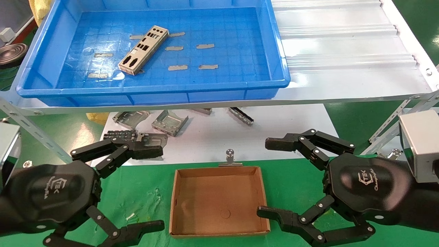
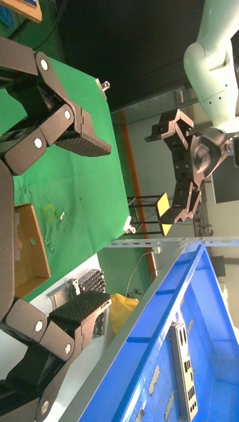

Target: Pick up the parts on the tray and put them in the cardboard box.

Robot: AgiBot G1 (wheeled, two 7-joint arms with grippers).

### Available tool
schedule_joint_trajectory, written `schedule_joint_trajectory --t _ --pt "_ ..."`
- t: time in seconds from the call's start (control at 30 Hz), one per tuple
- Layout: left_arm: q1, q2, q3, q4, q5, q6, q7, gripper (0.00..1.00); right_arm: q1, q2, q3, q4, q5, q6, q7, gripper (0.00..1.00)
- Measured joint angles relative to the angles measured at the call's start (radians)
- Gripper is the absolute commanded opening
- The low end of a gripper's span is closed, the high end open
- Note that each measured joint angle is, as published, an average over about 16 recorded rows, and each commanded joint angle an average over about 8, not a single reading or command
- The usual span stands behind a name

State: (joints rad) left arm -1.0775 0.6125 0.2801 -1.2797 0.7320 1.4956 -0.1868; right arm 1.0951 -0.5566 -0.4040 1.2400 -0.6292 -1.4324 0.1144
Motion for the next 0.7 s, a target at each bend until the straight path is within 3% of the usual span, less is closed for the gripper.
schedule_joint_trajectory --t 0.53,0.7 --pt "0.0 0.0 0.0 0.0 0.0 0.0 0.0 1.0 0.0 0.0 0.0 0.0 0.0 0.0 0.0 1.0" --pt "0.0 0.0 0.0 0.0 0.0 0.0 0.0 1.0 0.0 0.0 0.0 0.0 0.0 0.0 0.0 0.38"
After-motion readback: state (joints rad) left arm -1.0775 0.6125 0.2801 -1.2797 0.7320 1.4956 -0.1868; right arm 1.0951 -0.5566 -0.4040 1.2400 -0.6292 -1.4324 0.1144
